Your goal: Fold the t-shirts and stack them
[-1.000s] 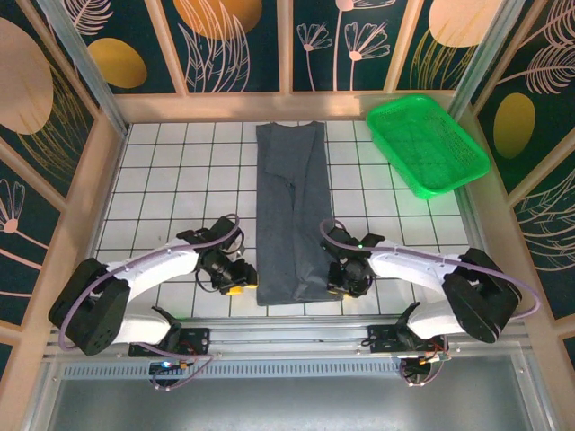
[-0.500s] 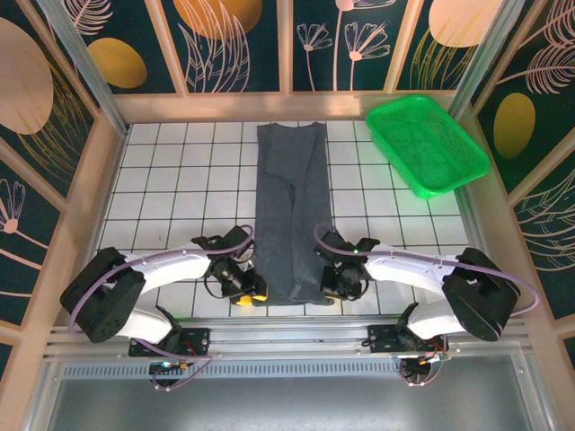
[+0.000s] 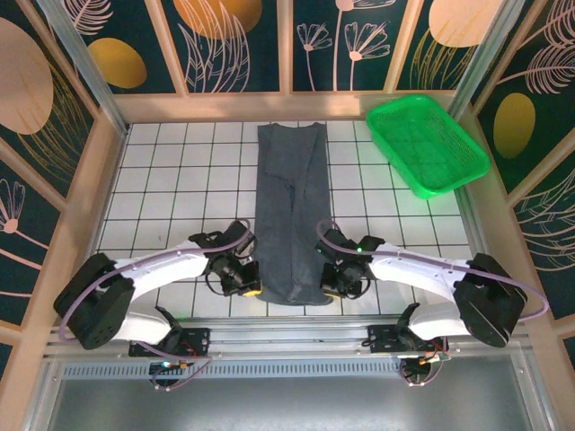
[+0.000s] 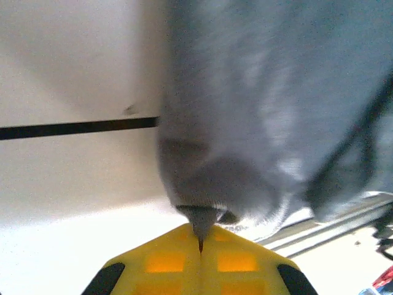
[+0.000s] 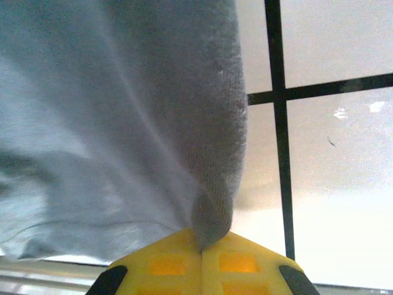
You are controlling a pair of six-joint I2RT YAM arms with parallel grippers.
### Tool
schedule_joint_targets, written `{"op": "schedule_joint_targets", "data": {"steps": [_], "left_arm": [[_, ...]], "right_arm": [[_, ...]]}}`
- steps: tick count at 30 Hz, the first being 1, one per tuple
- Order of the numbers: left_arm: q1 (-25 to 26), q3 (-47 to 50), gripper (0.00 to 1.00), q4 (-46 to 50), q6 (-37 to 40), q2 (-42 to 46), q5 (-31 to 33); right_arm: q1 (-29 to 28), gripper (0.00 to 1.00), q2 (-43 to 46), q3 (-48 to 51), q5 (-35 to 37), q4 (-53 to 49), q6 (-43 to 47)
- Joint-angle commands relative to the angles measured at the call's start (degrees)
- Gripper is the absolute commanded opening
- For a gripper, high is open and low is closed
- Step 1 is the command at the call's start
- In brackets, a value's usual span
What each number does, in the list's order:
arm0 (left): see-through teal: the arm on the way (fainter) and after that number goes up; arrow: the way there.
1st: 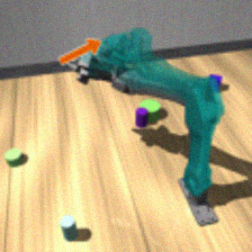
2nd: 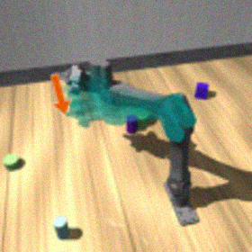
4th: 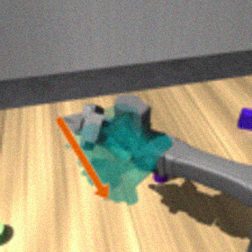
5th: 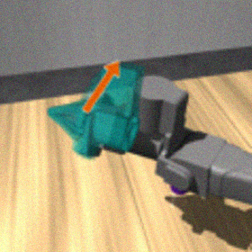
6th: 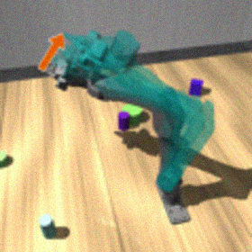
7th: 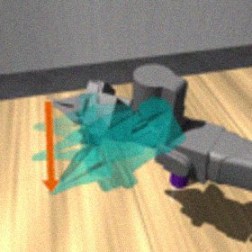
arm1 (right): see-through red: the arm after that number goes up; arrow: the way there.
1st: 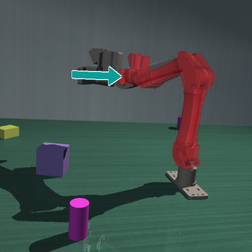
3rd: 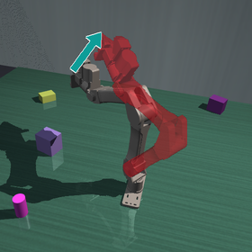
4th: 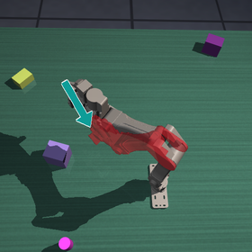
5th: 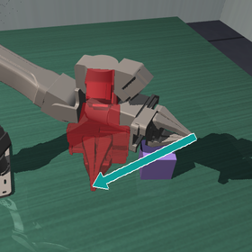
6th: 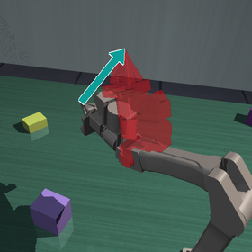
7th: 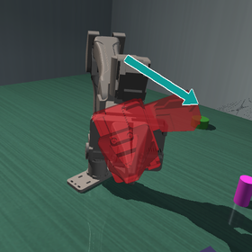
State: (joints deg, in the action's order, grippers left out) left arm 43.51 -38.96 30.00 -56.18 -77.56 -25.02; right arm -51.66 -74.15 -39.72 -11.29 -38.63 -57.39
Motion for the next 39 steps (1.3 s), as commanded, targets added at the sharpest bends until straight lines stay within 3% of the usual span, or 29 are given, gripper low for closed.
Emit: {"op": "schedule_joint_targets", "data": {"steps": [1, 7, 15, 27, 35, 37, 39], "left_arm": [[-0.8, -5.6, 0.0, 0.0, -4.7, 3.2, 3.4], [-9.0, -15.3, 0.0, -3.4, -4.7, -0.4, 5.6], [-16.4, -30.3, 0.0, -9.7, -1.2, -16.2, 4.6], [-21.8, -42.0, 0.0, -10.2, 1.4, -32.8, 6.2], [-22.8, -47.2, 0.0, -10.1, 2.1, -39.3, 7.1], [-23.1, -48.4, 0.22, -9.2, 2.4, -40.1, 8.1], [-23.1, -48.9, 0.58, -8.6, 2.7, -39.7, 9.2]], "right_arm": [[3.8, 0.0, 2.5, -6.0, 3.0, -4.4, -0.1], [15.0, 0.0, -3.0, -17.7, 3.7, -4.5, 6.4], [25.1, 0.0, -20.6, -35.0, 3.3, -0.2, 14.4], [31.2, 0.0, -43.5, -55.8, -1.8, 1.4, 20.1], [32.7, 0.02, -50.5, -61.2, -2.5, 1.0, 19.9], [32.9, 0.26, -51.5, -62.5, -2.8, 0.7, 20.6], [33.2, 0.47, -51.7, -64.0, -1.6, -0.7, 21.3]]}}
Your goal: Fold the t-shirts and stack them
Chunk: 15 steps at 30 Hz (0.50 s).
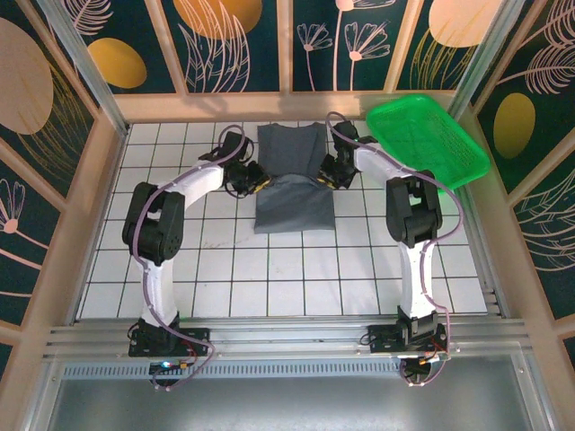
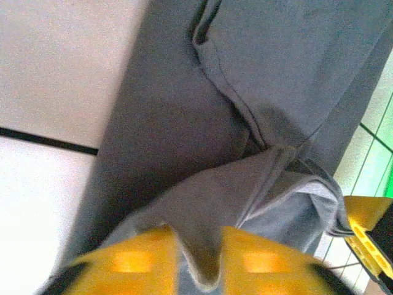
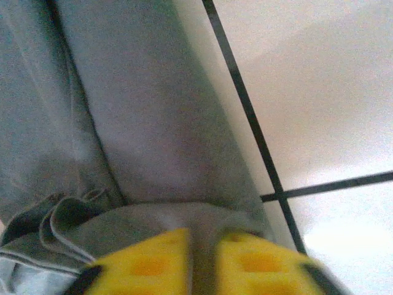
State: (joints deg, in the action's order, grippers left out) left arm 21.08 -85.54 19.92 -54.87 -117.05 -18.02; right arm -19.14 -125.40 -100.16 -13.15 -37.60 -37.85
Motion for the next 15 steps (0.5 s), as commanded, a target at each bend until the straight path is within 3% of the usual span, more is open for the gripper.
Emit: {"op": "schedule_joint_targets", "data": {"steps": [1, 4, 8, 15], "left_arm": [[-0.7, -2.2, 0.63, 1.7, 1.5, 0.4, 2.4], [-0.7, 1.3, 0.67, 1.8, 1.5, 4.6, 2.8], [-0.6, 14.2, 0.66, -0.9, -2.4, 13.7, 1.0], [1.1, 34.1, 0.62, -11.2, -13.3, 23.9, -5.5]], "right_arm": [[0.9, 0.51, 0.0, -3.7, 1.0, -2.2, 1.9], [1.2, 0.58, 4.3, -0.4, 3.8, -2.2, 2.0], [0.6, 0.6, 14.4, 12.7, 5.8, 1.3, 0.6], [-3.6, 0.6, 28.0, 35.5, 0.9, 9.5, -5.5]]}}
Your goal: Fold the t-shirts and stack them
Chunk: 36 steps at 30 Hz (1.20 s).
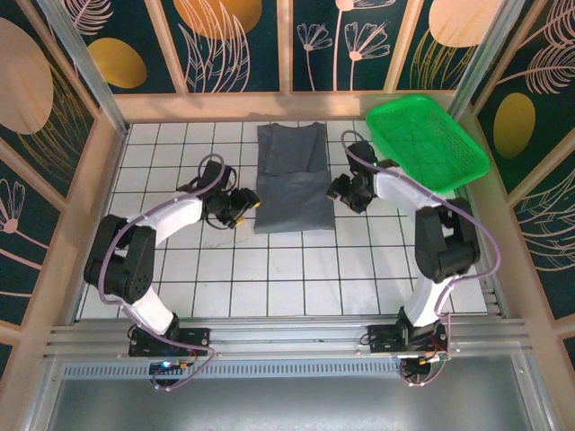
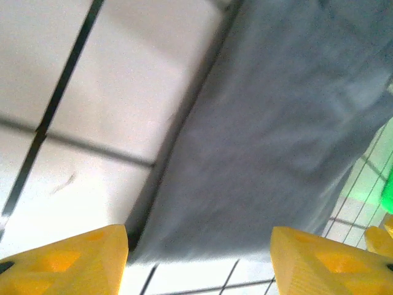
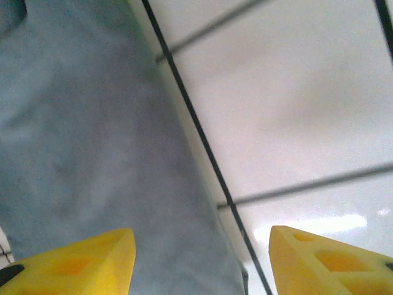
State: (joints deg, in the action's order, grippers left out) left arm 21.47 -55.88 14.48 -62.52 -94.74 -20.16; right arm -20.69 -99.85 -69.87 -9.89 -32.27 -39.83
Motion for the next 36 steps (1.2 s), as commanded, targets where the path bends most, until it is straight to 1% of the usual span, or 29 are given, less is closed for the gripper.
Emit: {"op": "schedule_joint_targets", "data": {"steps": [1, 5, 9, 12, 15, 18, 19, 21, 23, 24, 26, 30, 33, 36], "left_arm": [[0.9, 5.8, 0.62, -7.5, -7.1, 1.6, -4.1], [2.1, 6.9, 0.6, -10.4, -9.4, -0.2, -5.1], [2.4, 6.6, 0.56, -11.5, -9.7, -2.6, -5.3], [2.5, 6.5, 0.51, -12.3, -9.9, -5.2, -5.7], [2.7, 5.8, 0.41, -12.6, -10.0, -6.4, -6.1], [3.0, 4.8, 0.33, -12.5, -9.9, -7.4, -6.2], [3.0, 4.4, 0.29, -12.4, -9.8, -7.6, -6.2], [3.0, 3.6, 0.18, -11.9, -9.5, -8.4, -6.1], [3.0, 2.6, 0.05, -11.1, -9.0, -8.6, -5.1], [3.0, 2.3, 0.0, -10.9, -8.8, -8.6, -4.7], [3.0, 1.7, 0.0, -9.2, -7.9, -8.0, -3.5], [3.0, 2.7, 0.0, -7.9, -6.8, -5.6, -3.4], [3.0, 4.7, 0.0, -7.8, -6.1, -3.8, -5.7], [3.2, 7.2, 0.0, -7.4, -4.9, 0.1, -8.3]], "right_arm": [[-2.6, 0.6, 3.0, 7.1, -3.2, 5.2, -4.5], [-3.2, 0.59, 2.8, 10.9, -5.0, 8.2, -6.6], [-3.1, 0.57, -0.1, 10.6, -5.8, 9.5, -7.1], [-3.4, 0.55, -1.9, 9.8, -6.4, 9.8, -7.5], [-3.6, 0.49, -3.0, 9.5, -6.9, 10.8, -8.2], [-3.7, 0.4, -4.1, 9.0, -7.2, 10.9, -9.0], [-3.8, 0.35, -4.4, 8.8, -6.9, 10.9, -9.3], [-3.9, 0.23, -4.6, 8.5, -6.4, 10.7, -9.8], [-3.9, 0.11, -4.4, 8.6, -5.6, 10.6, -10.1], [-3.9, 0.07, -4.0, 8.6, -5.4, 10.7, -10.1], [-3.9, 0.0, -3.2, 8.4, -4.5, 10.2, -10.2], [-3.9, 0.0, -0.8, 8.7, -3.4, 8.6, -10.1], [-4.3, 0.0, 1.4, 10.6, -4.5, 7.7, -10.0], [-5.8, 0.0, 4.3, 13.4, -6.1, 6.7, -9.8]]}}
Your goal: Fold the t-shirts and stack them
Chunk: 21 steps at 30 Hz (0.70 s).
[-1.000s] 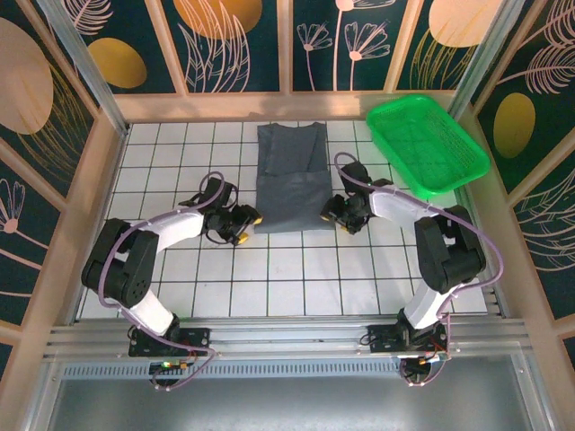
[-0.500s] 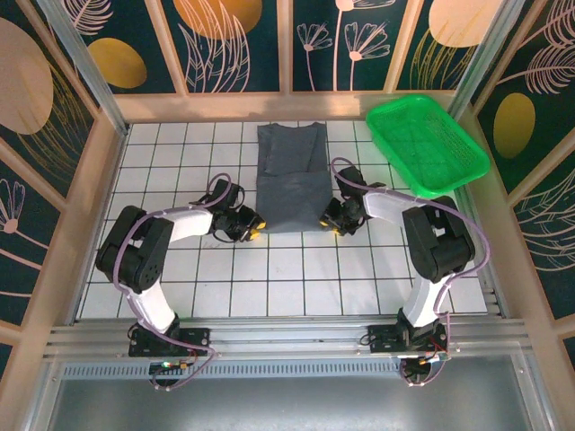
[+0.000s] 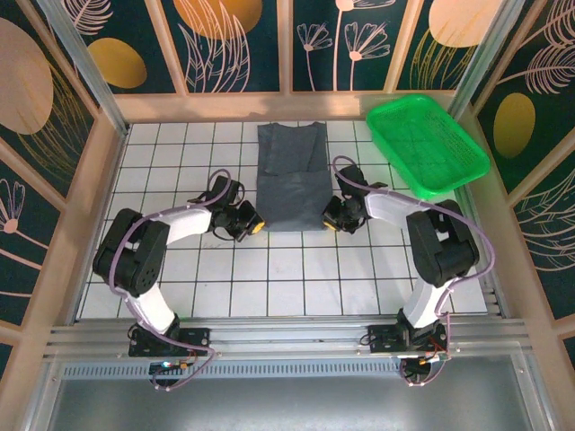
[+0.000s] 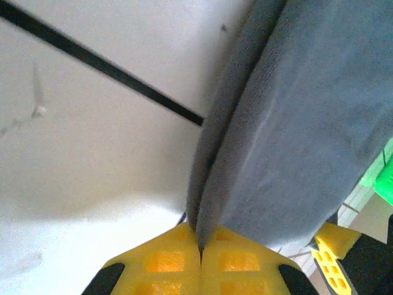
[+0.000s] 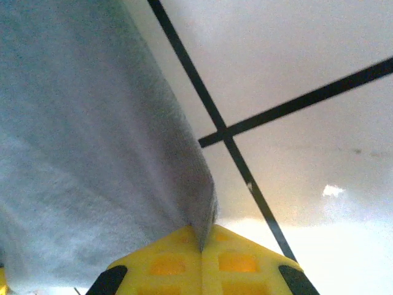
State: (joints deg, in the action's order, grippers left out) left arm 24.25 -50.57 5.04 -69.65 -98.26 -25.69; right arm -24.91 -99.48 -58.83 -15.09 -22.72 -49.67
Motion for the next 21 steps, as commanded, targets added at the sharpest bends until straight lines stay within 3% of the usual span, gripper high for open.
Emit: {"op": "schedule_joint_targets", "data": {"steps": [1, 11, 16, 21], "left_arm": [[0.5, 2.8, 0.0, 2.6, 2.7, 4.9, -3.4], [2.8, 9.8, 0.0, 13.0, 3.3, 23.0, -7.5], [3.1, 7.9, 0.0, 15.6, -0.5, 31.0, -6.5], [2.8, 1.4, 0.0, 14.4, -2.8, 30.0, -3.4]], "right_arm": [[-2.4, 0.0, 5.2, 3.5, -1.4, -3.2, 0.0], [-11.3, 0.0, 21.6, 11.0, -3.7, -11.5, -7.8], [-12.7, 0.0, 29.1, 7.7, -2.2, -16.8, -14.5], [-11.8, 0.0, 27.9, 0.8, 0.4, -19.0, -15.8]]}}
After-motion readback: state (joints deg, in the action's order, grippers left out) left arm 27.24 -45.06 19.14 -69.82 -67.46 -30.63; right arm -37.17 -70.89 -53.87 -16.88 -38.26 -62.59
